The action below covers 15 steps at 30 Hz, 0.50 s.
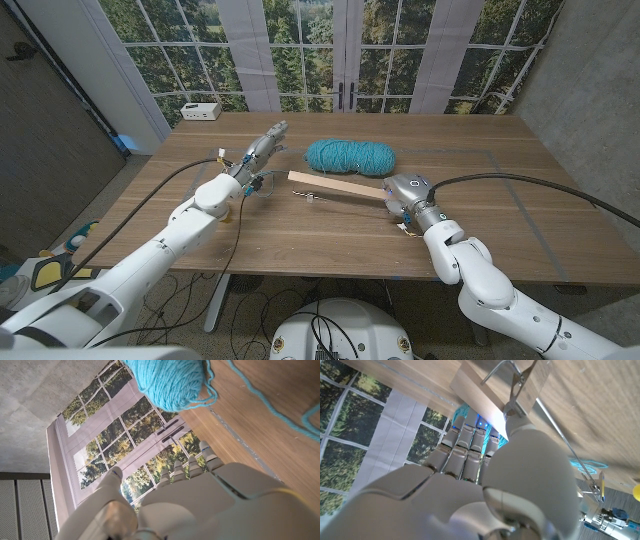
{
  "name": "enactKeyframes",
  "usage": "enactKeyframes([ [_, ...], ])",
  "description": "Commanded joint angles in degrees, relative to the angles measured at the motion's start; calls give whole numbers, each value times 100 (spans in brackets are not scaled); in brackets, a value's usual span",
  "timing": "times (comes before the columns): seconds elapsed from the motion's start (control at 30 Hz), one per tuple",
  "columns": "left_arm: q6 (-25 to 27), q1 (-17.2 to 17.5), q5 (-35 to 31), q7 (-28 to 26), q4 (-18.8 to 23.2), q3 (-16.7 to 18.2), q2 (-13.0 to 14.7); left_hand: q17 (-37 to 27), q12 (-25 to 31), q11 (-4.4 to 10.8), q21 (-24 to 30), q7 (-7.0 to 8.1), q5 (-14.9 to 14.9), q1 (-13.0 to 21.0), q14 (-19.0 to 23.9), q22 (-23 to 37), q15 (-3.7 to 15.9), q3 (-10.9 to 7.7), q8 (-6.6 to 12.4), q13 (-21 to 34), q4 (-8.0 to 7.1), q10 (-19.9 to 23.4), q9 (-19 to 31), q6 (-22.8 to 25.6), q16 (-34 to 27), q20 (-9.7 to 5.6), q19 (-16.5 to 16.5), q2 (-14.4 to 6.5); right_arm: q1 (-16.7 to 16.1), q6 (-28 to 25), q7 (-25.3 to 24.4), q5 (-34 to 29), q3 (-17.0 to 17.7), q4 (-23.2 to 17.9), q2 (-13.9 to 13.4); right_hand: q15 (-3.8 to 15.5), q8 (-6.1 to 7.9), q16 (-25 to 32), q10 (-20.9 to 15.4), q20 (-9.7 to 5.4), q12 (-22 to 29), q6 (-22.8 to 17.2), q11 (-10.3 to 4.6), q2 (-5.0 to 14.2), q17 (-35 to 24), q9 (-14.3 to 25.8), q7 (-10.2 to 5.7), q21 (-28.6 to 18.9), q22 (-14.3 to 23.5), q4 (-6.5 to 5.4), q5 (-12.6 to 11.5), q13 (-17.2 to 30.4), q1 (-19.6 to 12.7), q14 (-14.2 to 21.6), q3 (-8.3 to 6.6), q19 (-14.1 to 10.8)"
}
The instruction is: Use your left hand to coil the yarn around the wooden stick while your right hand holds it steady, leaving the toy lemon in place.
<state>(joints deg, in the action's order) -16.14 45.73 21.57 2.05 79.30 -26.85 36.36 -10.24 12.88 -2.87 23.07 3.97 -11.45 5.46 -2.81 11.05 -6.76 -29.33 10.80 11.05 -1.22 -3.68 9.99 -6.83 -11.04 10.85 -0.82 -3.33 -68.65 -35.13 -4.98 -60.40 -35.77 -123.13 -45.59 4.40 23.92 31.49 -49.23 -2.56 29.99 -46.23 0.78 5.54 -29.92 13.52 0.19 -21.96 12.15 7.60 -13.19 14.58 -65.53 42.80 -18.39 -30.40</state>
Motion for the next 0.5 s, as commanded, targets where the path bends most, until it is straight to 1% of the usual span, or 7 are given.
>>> enactKeyframes([
  [0.03, 288, -49, -307, -94, 278, -59, 250, -10, -16, 5, -41, 5, -16, 10, 37, 9, 10, 25, 13, 30, 42, 6, 30, 54, 6, 23, 12, -5, -197, -99, -1034, 83, 135, 42, 43, 790, 208, -40, -357, -54, 56, -980, -354, 330, -27, 518, -481, -64, 13, -9, -60, 623, -319, 67, 31, 6],
  [0.13, 458, -87, -495, -126, 408, -98, 382, -6, -7, 43, -52, 1, -16, 61, 73, 6, 19, 10, 32, 29, 88, 35, 30, 103, -3, 19, 11, 0, -232, -104, -1239, 138, 171, 63, 62, 786, 226, -51, -353, -47, 66, -972, -361, 341, -36, 540, -477, -80, 14, -16, -69, 638, -321, 77, 35, -5],
  [0.27, 709, -140, -728, -187, 570, -140, 531, 0, 0, 58, -77, -20, -12, 258, 176, -2, 54, -63, 70, 28, 249, 75, 31, 203, -24, 21, 23, -21, -278, -100, -1541, 202, 215, 100, 91, 776, 263, -73, -361, -33, 88, -970, -370, 348, -49, 578, -465, -104, 15, -25, -82, 663, -320, 94, 45, -17],
  [0.33, 872, -184, -896, -195, 682, -184, 638, 1, 3, 74, -97, -59, 6, 486, 280, -5, 102, -149, 94, 29, 433, 104, 32, 283, -41, 19, 49, -54, -298, -98, -1666, 238, 232, 110, 104, 792, 288, -85, -375, -16, 104, -979, -359, 352, -54, 598, -463, -123, 15, -20, -93, 676, -334, 111, 43, -39],
  [0.4, 966, -210, -959, -134, 758, -209, 714, 2, 13, 80, -100, -64, 15, 575, 312, -5, 103, -180, 113, 29, 505, 138, 33, 347, -42, 10, 69, -64, -312, -105, -1755, 254, 241, 115, 103, 785, 295, -88, -377, -19, 111, -962, -358, 350, -61, 611, -467, -127, 15, -24, -97, 684, -331, 125, 49, -31],
  [0.43, 1001, -210, -985, -172, 780, -202, 718, 1, 23, 93, -107, -33, 27, 681, 375, -4, 115, -218, 129, 29, 592, 178, 34, 409, -54, 16, 84, -77, -317, -116, -1786, 257, 242, 116, 105, 781, 306, -99, -372, -17, 115, -962, -362, 351, -61, 622, -463, -134, 15, -26, -102, 691, -331, 129, 50, -34],
  [0.5, 1009, -229, -956, -126, 766, -194, 724, 0, 36, 110, -110, -76, 43, 837, 459, 0, 136, -271, 148, 29, 716, 236, 36, 500, -65, 11, 120, -99, -334, -112, -1860, 292, 255, 118, 103, 780, 325, -112, -374, -15, 126, -955, -353, 347, -67, 642, -462, -145, 15, -28, -109, 704, -331, 143, 56, -33],
])
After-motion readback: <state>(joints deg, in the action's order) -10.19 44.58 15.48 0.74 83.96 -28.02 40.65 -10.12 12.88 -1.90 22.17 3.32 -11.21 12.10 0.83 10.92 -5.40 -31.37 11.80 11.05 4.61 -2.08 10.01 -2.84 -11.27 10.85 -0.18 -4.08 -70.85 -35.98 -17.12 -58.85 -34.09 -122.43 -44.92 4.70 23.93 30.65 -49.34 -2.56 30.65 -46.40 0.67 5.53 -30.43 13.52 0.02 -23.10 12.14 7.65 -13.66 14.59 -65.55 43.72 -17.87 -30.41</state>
